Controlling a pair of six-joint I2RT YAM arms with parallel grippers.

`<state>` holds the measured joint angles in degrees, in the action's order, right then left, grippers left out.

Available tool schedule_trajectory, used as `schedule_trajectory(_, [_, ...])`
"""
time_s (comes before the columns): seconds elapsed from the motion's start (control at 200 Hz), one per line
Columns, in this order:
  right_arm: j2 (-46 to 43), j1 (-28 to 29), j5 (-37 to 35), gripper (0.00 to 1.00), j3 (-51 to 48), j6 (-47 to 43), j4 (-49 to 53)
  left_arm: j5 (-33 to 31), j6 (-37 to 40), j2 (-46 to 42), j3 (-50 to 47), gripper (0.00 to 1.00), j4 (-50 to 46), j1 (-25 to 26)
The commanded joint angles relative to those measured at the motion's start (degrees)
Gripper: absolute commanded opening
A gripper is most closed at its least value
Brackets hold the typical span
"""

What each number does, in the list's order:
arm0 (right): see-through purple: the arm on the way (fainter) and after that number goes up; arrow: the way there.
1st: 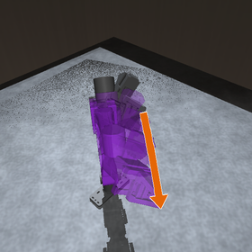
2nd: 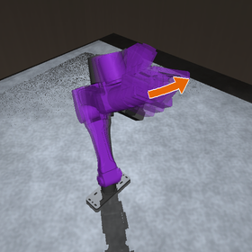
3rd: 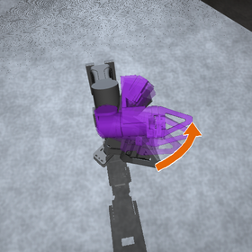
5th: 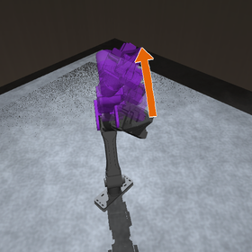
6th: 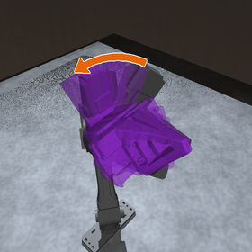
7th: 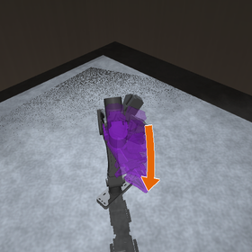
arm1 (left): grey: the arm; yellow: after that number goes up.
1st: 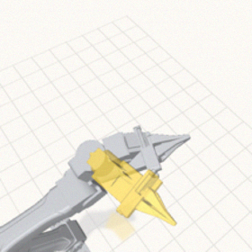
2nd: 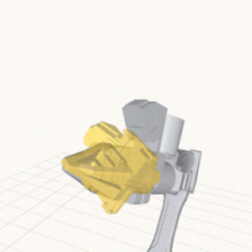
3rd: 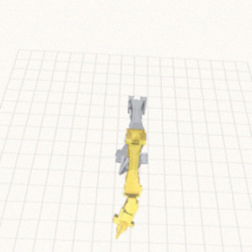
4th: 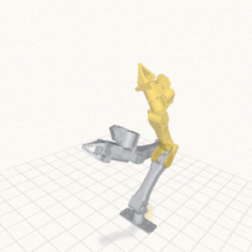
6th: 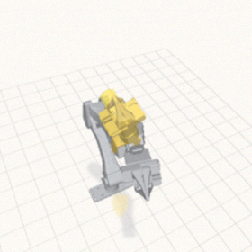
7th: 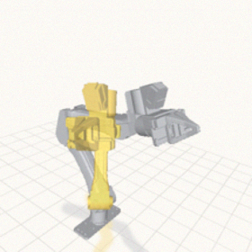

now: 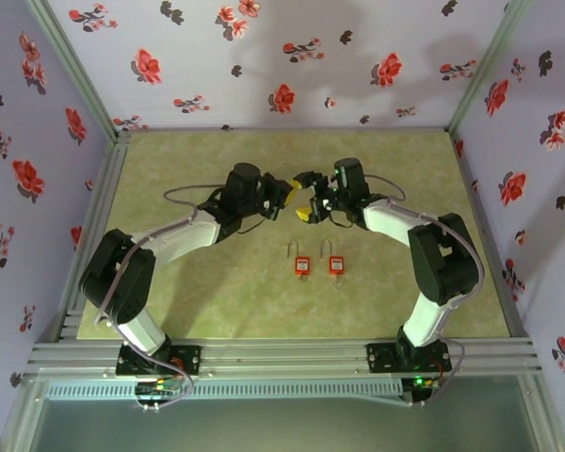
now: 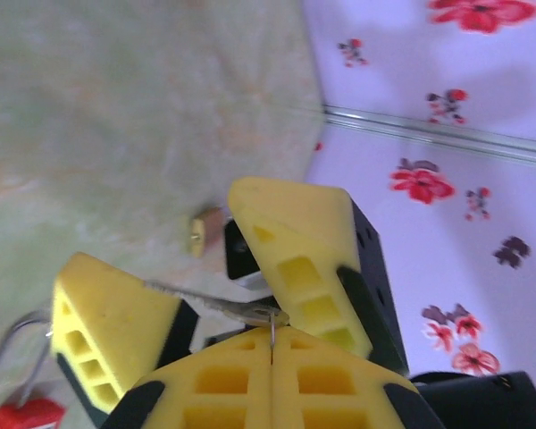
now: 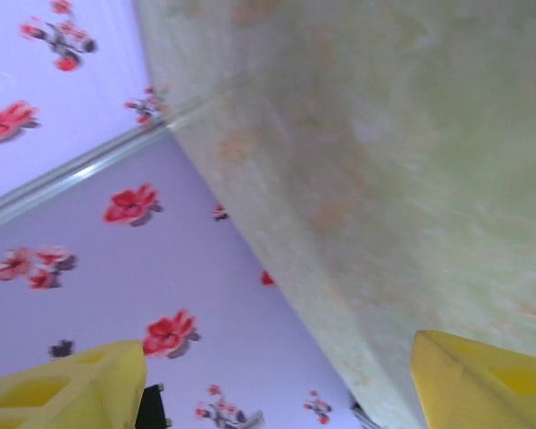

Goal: Unlock with the key

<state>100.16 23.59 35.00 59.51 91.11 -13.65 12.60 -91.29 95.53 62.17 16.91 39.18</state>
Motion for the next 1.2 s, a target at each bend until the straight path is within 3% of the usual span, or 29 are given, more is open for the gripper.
schedule_trajectory(0.0, [-2.25,-1.43,1.47,0.79,-0.35,6.64,-7.59,0.35,2.24,1.55,1.03,0.00,8.52,0.55])
schedule_trajectory(0.5, [-0.05,-1.73,2.00,0.73,-3.55,19.32,-23.81,2.16,4.14,3.88,0.66,0.00,13.86,1.22])
schedule_trajectory(1.195, [-1.37,-2.54,1.33,0.34,-5.72,18.53,-24.13,4.51,8.17,1.26,-3.41,0.00,17.58,1.69])
